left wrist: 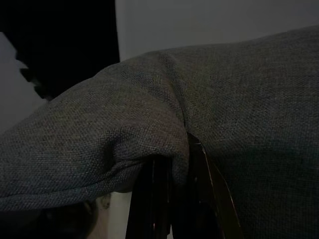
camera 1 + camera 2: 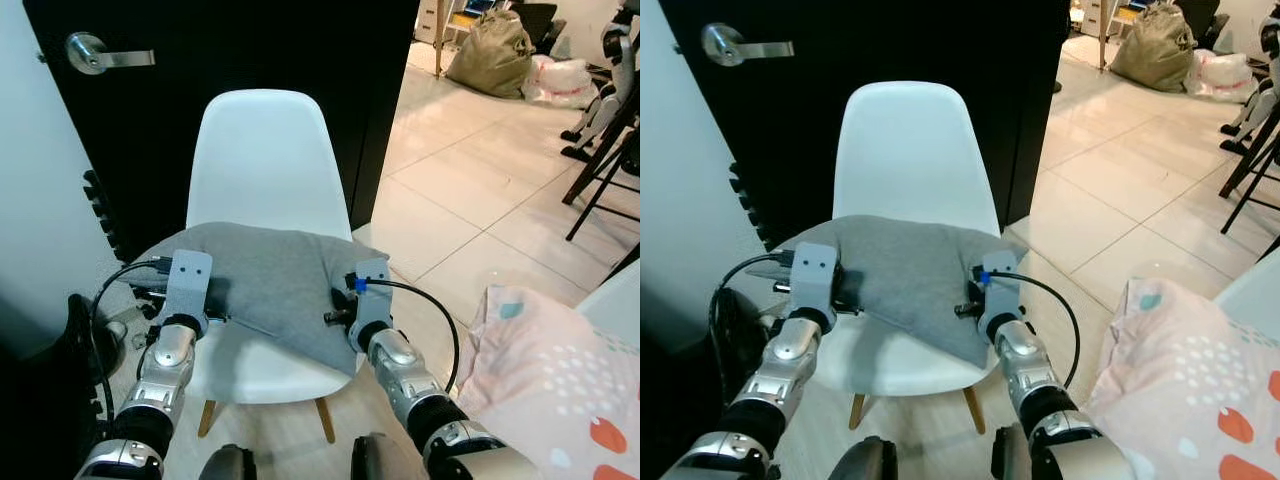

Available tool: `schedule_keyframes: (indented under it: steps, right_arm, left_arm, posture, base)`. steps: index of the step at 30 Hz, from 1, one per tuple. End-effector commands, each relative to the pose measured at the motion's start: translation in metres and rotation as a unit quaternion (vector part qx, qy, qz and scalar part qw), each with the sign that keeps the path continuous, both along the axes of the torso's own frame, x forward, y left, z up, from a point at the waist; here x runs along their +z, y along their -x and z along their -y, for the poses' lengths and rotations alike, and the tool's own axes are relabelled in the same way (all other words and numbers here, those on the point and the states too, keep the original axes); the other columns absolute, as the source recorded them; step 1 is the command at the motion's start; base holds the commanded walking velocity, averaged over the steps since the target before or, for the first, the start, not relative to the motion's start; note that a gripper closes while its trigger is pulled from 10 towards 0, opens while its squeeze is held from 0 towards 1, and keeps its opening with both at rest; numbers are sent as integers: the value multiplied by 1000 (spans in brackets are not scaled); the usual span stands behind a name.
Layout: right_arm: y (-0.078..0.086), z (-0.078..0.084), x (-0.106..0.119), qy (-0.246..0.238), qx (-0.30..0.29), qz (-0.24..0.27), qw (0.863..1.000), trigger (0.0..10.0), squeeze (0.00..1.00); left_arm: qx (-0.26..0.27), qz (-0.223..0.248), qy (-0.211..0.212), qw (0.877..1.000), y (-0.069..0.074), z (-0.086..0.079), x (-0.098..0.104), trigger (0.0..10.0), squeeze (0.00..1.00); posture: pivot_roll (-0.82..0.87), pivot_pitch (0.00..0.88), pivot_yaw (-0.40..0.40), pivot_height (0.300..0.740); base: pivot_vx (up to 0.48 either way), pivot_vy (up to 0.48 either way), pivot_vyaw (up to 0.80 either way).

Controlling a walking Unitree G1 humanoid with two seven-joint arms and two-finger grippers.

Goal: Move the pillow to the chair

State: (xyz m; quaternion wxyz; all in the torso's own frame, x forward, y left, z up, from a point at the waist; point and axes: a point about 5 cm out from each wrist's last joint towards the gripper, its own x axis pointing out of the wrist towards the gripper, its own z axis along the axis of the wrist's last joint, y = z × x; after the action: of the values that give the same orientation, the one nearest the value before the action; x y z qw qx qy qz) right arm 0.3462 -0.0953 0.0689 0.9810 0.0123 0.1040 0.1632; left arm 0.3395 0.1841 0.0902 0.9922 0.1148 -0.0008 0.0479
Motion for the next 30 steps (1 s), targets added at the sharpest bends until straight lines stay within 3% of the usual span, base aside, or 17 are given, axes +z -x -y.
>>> schedule_keyframes:
  steps: [1,14,24,30]
  right_arm:
    - [-5,-4,9,4,6,19,1000,10000,0]
    - [-13,-36,31,-28,62,43,997,10000,0]
    - [-12,-41,29,-2,69,41,997,10000,0]
    - [-14,-45,34,-15,62,47,997,10000,0]
  left_arm:
    - [0,17,-17,1000,-5,2,8,10000,0]
    - [28,61,-42,997,-11,-9,25,10000,0]
    - [53,49,-43,996,-7,-21,19,10000,0]
    - [59,50,-30,997,-7,-26,19,10000,0]
  posture:
    - [15,116,-44,620]
    - [33,160,-74,600]
    - [32,179,-81,585]
    - [31,181,-83,585]
  base:
    - [0,0,0]
    - [0,0,0]
    - [0,0,0]
    - [0,0,0]
